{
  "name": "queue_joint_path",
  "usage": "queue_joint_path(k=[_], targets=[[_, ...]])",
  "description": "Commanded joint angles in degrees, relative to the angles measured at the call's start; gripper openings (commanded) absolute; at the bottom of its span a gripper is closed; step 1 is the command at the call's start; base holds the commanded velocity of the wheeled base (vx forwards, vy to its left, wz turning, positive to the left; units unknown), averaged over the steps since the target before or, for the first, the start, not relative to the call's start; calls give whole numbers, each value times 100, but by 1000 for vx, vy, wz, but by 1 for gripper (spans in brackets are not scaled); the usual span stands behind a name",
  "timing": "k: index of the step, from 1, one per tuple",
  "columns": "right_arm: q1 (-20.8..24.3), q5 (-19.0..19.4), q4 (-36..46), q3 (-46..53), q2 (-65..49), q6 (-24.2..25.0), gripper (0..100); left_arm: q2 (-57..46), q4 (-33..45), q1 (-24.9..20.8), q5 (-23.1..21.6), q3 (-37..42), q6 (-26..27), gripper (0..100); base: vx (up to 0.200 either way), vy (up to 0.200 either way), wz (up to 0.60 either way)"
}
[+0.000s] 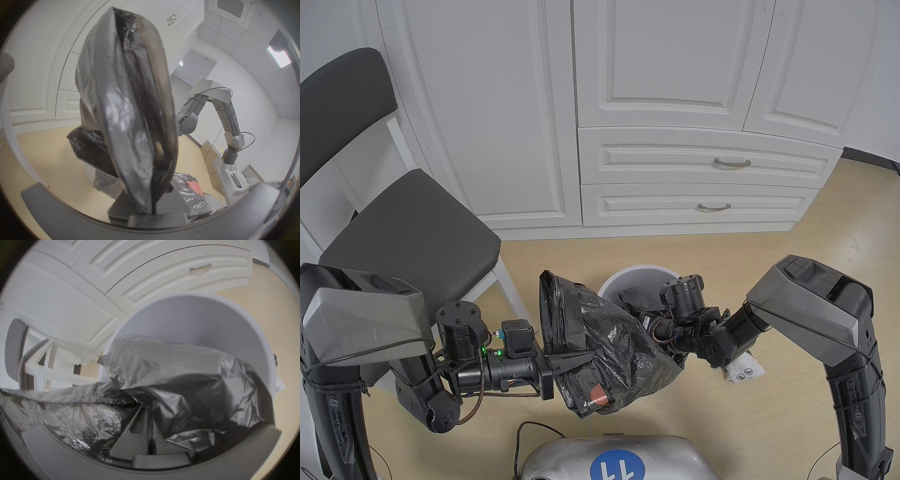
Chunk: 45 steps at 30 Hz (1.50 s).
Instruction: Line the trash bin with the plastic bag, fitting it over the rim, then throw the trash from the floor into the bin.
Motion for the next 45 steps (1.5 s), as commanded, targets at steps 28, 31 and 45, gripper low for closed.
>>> queue_joint_path(k=[28,31,45], targets=[[-719,-35,-1,-688,-591,660,0,480,1,124,959,-662,-821,0,0,0,0],[-736,-43,-1,-759,-600,678,0,410,-7,124,959,-557,-803,0,0,0,0],[-824,-597,-89,-1330,-284,1038,0,199,-16,53,924,-108,-610,0,0,0,0]])
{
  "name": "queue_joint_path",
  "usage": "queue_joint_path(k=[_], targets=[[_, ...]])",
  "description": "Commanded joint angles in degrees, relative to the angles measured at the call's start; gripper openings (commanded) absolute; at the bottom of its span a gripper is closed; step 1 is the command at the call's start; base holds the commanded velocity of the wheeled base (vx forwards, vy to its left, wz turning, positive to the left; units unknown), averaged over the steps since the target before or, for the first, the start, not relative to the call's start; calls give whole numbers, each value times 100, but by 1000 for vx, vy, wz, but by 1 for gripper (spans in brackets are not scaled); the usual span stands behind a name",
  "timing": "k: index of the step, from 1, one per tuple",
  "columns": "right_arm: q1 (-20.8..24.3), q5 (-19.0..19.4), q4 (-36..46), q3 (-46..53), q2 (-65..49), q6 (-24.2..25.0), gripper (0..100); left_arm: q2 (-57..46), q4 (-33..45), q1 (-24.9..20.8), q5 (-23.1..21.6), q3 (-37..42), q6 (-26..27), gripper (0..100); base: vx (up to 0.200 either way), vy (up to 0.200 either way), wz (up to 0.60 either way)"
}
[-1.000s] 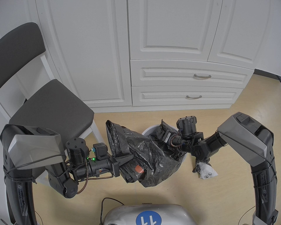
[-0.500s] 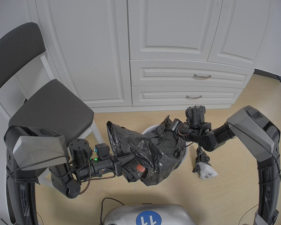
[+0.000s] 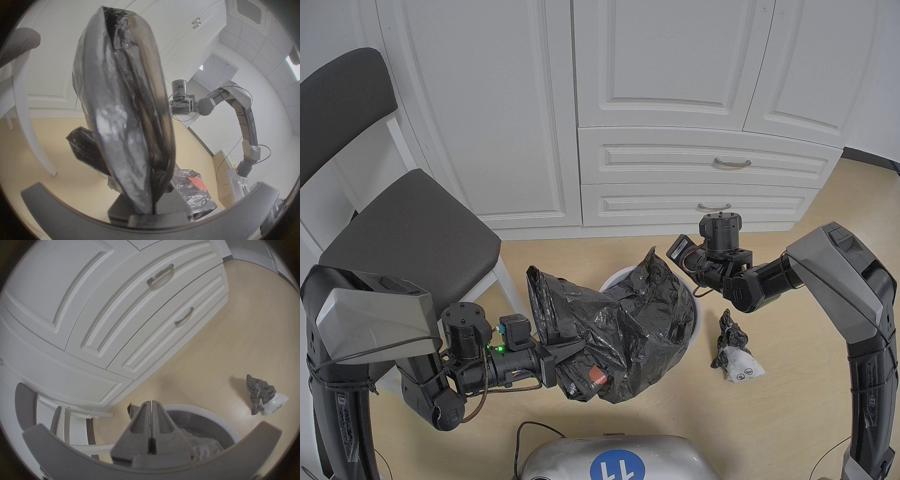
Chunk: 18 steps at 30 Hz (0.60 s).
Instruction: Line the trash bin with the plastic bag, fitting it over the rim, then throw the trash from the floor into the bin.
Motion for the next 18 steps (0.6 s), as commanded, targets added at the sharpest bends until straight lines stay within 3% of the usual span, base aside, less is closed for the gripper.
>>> queue_joint_path(k=[1,18], targets=[[-3,-55,-88,-108,193,3,0,-59,3,-20,-11,104,181,0,0,0,0],[437,-20,-97,322,386,-76,0,-33,3,-28,-2,-1,207,0,0,0,0]])
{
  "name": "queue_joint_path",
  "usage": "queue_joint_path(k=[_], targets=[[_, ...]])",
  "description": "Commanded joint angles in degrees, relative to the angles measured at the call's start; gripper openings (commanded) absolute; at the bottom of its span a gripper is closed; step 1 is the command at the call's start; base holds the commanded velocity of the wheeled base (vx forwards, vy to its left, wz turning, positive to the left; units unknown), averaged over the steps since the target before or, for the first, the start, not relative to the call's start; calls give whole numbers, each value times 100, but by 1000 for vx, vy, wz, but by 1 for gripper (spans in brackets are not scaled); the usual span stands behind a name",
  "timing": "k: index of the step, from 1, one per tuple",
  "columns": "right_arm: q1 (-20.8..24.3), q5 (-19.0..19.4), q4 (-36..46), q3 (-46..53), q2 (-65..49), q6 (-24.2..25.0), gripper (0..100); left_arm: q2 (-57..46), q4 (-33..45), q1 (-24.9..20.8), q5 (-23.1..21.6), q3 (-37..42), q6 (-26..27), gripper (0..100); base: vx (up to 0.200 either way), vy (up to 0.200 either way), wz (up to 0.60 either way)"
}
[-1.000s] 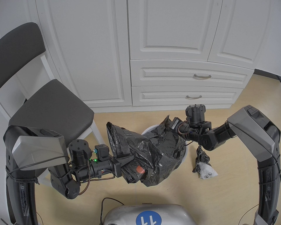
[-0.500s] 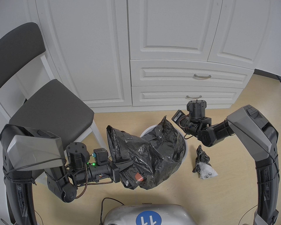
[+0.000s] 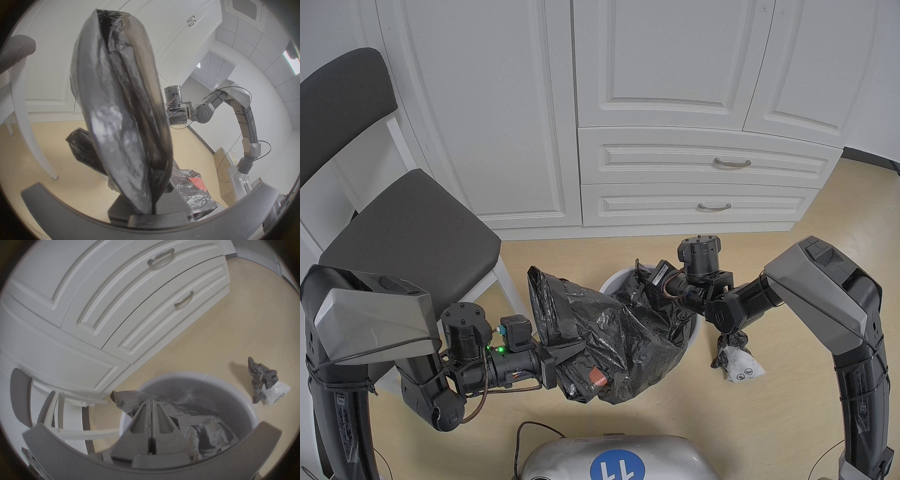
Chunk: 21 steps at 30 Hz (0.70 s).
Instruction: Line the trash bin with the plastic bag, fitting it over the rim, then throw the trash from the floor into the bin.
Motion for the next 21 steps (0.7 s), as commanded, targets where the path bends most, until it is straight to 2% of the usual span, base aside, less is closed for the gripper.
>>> queue_joint_path(k=[1,6,14,21], targets=[[64,27,2,155,107,-103,0,31,-4,10,8,-124,-26,0,0,0,0],[-15,27,19,164,301,-639,0,40,-4,71,25,-265,-88,0,0,0,0],[-41,18,90,94,564,-841,0,14,-4,62,25,-309,-176,0,0,0,0],[-129,-26,72,-38,547,-815,0,75,-4,71,25,-397,-193,0,0,0,0]])
